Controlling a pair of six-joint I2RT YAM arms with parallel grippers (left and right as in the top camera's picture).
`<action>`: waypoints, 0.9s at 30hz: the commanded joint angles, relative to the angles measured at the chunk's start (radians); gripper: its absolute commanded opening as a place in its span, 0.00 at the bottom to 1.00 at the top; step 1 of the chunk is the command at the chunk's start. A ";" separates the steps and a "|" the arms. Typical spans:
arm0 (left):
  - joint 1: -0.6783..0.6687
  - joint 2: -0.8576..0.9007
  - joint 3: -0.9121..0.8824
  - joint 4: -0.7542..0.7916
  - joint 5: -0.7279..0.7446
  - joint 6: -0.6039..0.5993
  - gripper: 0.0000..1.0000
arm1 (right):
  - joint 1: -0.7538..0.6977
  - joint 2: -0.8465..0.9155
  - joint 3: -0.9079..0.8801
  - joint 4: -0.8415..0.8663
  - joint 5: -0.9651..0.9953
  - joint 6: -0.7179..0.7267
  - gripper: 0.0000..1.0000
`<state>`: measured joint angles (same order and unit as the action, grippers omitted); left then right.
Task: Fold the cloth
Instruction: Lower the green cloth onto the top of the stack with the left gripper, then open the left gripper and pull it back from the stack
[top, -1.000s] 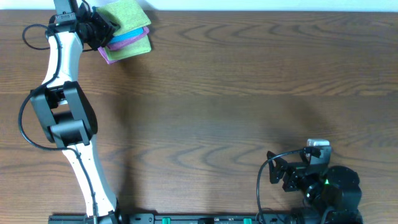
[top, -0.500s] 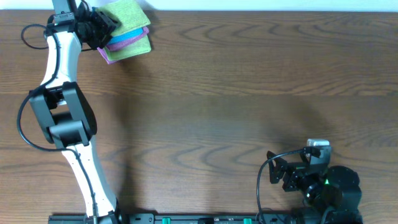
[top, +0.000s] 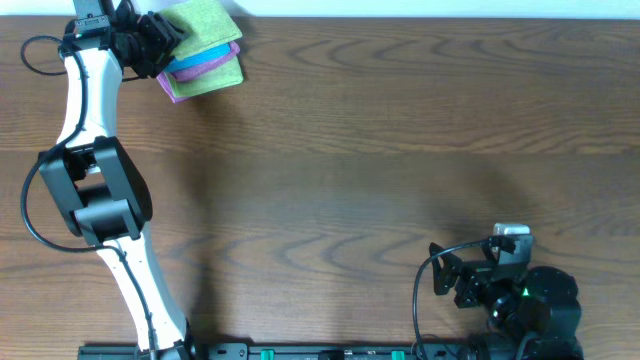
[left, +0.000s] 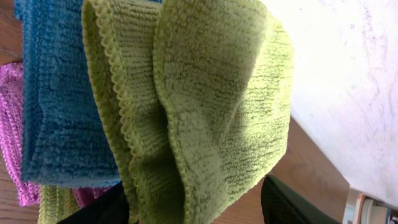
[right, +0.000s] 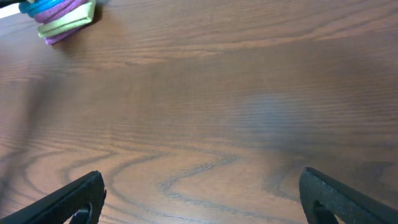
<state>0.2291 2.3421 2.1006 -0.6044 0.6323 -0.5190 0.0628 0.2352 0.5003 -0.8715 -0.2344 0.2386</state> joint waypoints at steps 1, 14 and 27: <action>0.006 -0.035 0.031 -0.011 0.007 0.026 0.62 | -0.007 -0.006 -0.004 -0.001 0.002 0.015 0.99; 0.008 -0.074 0.031 -0.110 -0.070 0.095 0.63 | -0.007 -0.006 -0.005 -0.001 0.002 0.016 0.99; 0.008 -0.140 0.031 -0.183 -0.136 0.142 0.72 | -0.007 -0.006 -0.004 -0.001 0.002 0.016 0.99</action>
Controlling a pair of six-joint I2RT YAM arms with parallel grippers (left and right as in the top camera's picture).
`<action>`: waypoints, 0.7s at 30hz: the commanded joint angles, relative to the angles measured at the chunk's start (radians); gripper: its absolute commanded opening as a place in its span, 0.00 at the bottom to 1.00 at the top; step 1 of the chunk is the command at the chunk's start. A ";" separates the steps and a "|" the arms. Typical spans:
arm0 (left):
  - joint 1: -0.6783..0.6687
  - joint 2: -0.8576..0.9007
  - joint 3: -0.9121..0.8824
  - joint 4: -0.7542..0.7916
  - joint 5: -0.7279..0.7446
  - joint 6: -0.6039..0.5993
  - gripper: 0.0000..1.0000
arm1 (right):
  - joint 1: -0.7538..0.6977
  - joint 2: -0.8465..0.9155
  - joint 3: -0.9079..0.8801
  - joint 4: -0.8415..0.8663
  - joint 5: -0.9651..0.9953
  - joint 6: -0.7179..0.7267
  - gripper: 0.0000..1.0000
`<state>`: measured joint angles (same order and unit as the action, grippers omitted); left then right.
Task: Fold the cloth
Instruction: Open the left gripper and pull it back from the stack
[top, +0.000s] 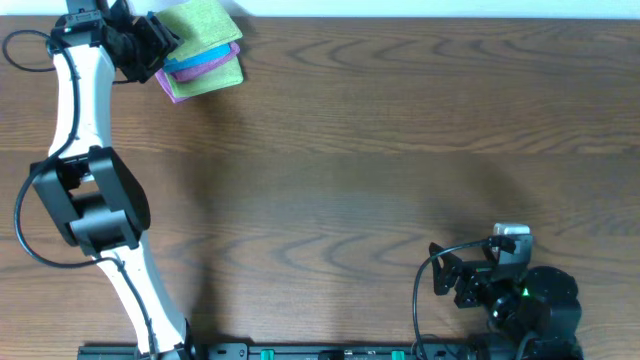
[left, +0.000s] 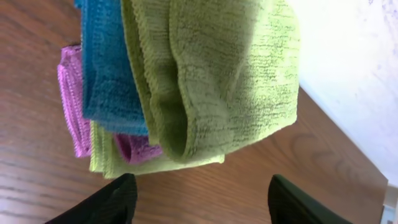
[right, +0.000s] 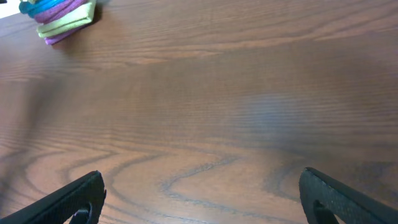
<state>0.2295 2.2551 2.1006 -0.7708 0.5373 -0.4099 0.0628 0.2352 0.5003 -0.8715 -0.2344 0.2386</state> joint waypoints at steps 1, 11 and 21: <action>0.008 -0.060 0.031 -0.026 -0.048 0.033 0.75 | -0.007 -0.006 -0.004 -0.002 0.002 0.016 0.99; 0.000 -0.169 0.031 -0.100 -0.086 0.087 0.96 | -0.007 -0.006 -0.004 -0.001 0.002 0.016 0.99; -0.001 -0.255 0.031 -0.174 -0.103 0.093 0.96 | -0.007 -0.006 -0.004 -0.001 0.002 0.016 0.99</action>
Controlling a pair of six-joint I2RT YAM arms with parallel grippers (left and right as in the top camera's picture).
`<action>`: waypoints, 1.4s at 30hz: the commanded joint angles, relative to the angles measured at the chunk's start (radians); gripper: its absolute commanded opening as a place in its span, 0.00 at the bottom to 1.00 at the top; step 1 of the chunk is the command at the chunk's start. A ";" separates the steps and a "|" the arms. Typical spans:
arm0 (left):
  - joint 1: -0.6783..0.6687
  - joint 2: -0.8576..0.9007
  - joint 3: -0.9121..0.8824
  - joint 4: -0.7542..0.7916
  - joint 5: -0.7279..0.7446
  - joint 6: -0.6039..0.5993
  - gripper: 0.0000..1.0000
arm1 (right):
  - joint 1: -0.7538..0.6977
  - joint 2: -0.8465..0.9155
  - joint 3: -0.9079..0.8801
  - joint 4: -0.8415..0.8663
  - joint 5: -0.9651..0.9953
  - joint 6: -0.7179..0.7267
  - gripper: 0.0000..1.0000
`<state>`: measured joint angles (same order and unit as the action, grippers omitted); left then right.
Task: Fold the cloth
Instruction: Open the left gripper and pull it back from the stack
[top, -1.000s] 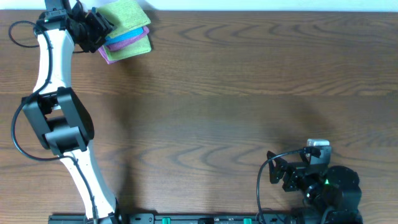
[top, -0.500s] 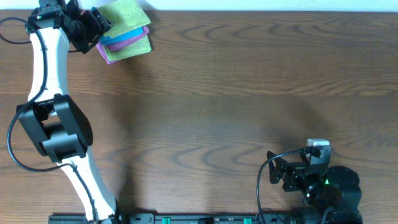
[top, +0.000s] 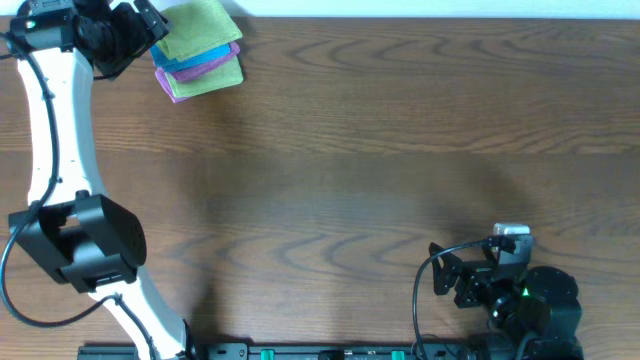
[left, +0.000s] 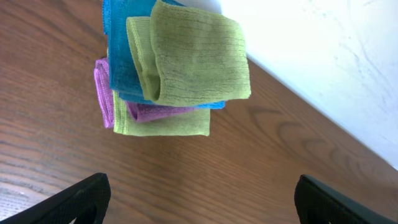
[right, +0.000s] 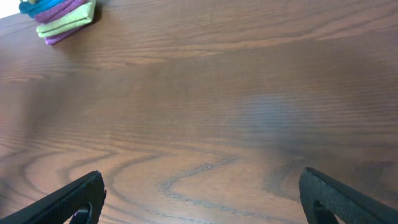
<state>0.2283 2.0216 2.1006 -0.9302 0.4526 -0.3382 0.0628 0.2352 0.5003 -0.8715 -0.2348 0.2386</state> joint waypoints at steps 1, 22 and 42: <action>0.000 -0.027 0.031 -0.020 -0.018 0.021 0.96 | -0.007 -0.006 -0.004 -0.001 0.003 0.015 0.99; -0.051 -0.063 0.031 -0.270 -0.011 0.253 0.95 | -0.007 -0.006 -0.004 -0.001 0.003 0.016 0.99; -0.091 -0.323 -0.239 -0.215 -0.038 0.430 0.96 | -0.007 -0.006 -0.004 -0.001 0.003 0.016 0.99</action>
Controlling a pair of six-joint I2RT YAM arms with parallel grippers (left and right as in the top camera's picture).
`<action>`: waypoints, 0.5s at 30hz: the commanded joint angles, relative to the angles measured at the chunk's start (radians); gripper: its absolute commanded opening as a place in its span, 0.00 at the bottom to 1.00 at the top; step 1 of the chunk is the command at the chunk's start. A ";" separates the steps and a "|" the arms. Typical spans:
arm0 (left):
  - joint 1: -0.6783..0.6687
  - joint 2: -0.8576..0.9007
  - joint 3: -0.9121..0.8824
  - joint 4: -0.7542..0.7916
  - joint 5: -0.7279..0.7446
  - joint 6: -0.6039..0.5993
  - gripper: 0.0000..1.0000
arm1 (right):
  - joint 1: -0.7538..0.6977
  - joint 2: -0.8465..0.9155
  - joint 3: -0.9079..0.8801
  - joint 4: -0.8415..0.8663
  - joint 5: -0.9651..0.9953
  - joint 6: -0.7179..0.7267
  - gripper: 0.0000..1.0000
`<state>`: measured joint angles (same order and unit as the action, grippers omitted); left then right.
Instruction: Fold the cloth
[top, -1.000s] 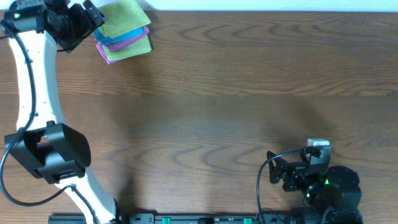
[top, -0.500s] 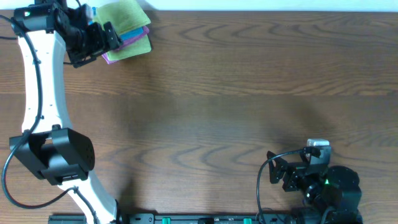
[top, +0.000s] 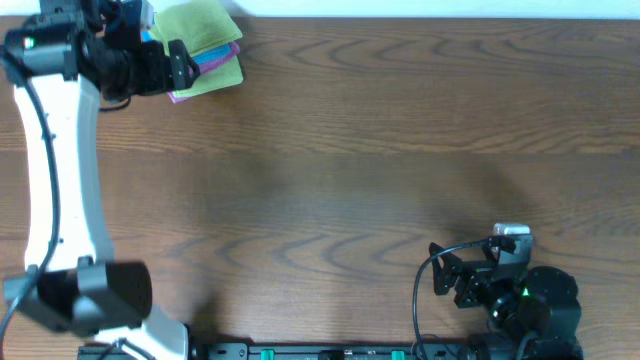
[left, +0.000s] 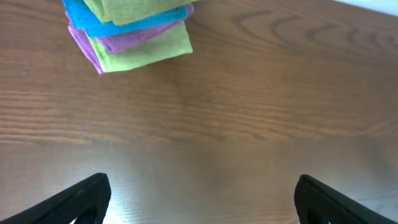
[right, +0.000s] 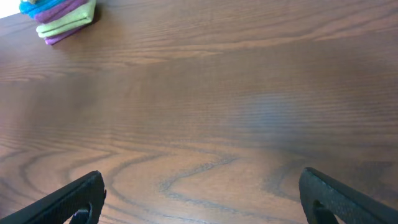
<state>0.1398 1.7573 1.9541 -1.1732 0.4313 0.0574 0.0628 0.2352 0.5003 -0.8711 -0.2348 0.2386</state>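
Note:
A stack of folded cloths (top: 205, 45) lies at the table's far left corner, with a green one on top, blue and purple under it and green at the bottom. It also shows in the left wrist view as the stack (left: 127, 31) and far off in the right wrist view as the stack (right: 59, 17). My left gripper (top: 178, 68) hangs open beside the stack's near left edge, nothing between its fingers (left: 81, 199). My right gripper (top: 438, 268) rests open near the front right, its fingers (right: 339, 199) empty over bare wood.
The wooden table (top: 380, 150) stretches between the two arms. A white surface borders the table's far edge (top: 400, 8) just behind the stack. The right arm's base (top: 530, 300) and cables sit at the front right corner.
My left gripper has moved from the far left corner behind the stack to its near left side and turned. The stack now sits at the top left of the left wrist view. The right arm is unmoved.
At first my left gripper was right at the stack, the top green cloth filling its view. It then stood farther back from the stack at each moment, open and empty. Now it faces across the table beside the stack. The stack and the right arm stayed put.

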 joint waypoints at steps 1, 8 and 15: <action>-0.003 -0.085 -0.135 0.051 -0.016 0.042 0.95 | -0.007 -0.006 -0.005 -0.002 0.003 0.016 0.99; -0.005 -0.310 -0.494 0.223 -0.016 0.120 0.96 | -0.007 -0.006 -0.005 -0.002 0.003 0.016 0.99; -0.005 -0.579 -0.853 0.417 -0.016 0.158 0.95 | -0.007 -0.006 -0.004 -0.002 0.003 0.016 0.99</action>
<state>0.1364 1.2732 1.1980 -0.7895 0.4149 0.1719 0.0624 0.2352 0.4999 -0.8715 -0.2340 0.2386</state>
